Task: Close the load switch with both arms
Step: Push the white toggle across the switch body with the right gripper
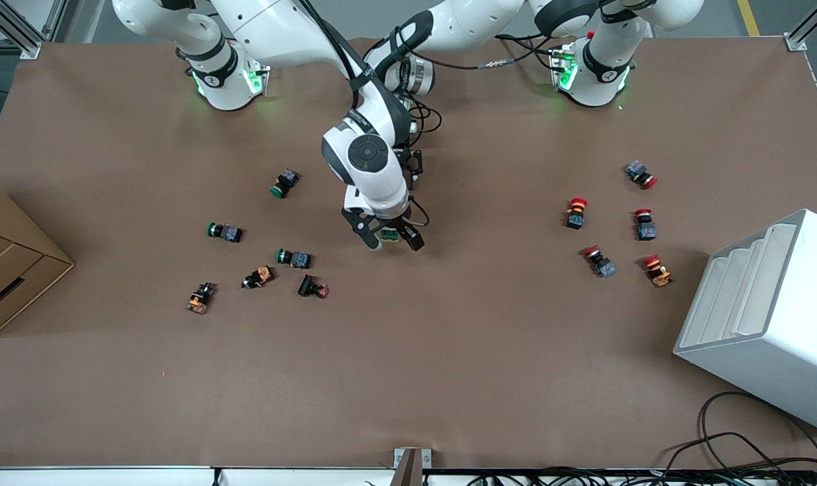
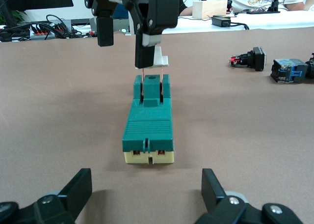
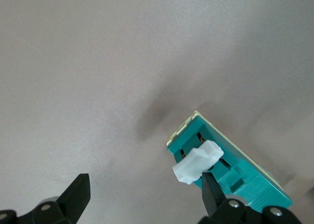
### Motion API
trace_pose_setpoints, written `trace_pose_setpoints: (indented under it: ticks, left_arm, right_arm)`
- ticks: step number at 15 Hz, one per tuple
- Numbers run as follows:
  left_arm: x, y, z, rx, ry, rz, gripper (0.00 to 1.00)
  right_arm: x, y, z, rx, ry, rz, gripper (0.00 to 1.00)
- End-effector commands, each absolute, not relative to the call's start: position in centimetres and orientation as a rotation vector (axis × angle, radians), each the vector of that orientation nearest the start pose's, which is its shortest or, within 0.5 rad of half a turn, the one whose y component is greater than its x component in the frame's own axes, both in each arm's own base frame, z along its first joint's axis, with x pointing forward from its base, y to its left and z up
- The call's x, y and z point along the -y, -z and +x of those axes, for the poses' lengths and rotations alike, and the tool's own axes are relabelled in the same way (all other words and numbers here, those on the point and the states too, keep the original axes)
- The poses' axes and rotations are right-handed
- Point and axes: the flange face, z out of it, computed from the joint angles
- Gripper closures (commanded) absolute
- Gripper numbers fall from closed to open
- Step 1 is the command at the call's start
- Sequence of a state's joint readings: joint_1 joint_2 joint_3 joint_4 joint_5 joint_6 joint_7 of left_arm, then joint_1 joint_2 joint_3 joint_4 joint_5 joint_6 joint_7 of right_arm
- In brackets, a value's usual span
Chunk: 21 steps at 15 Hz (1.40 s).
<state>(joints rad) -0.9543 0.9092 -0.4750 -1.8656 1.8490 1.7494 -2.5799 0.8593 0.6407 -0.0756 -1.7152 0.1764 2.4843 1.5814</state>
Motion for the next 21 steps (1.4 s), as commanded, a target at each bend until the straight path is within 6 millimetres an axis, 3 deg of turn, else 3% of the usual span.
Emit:
trace_pose_setpoints:
  ticks: [1,5,16,21]
  left_arm:
    - [56.6,-4.9,16.4,-0.112,1.727,-2.629,0.02]
    - [56.7,-4.9,16.5,-0.110,1.728,-2.629,0.02]
    - [56.7,-4.9,16.4,-0.110,1.727,-2.630,0.02]
    - [56.7,-4.9,16.4,-0.098,1.731,-2.636,0.02]
  right_arm:
    - [-48.6,-23.1,49.7,-1.307,-0.013,-2.672,0.00]
    - [-47.4,-24.2,51.7,-1.287,0.007,-2.661,0.00]
    - [-46.6,-23.4,52.1,-1.246,0.010,-2.698,0.00]
    - [-47.4,-25.7,52.3,-1.269,-0.069,-2.747,0.00]
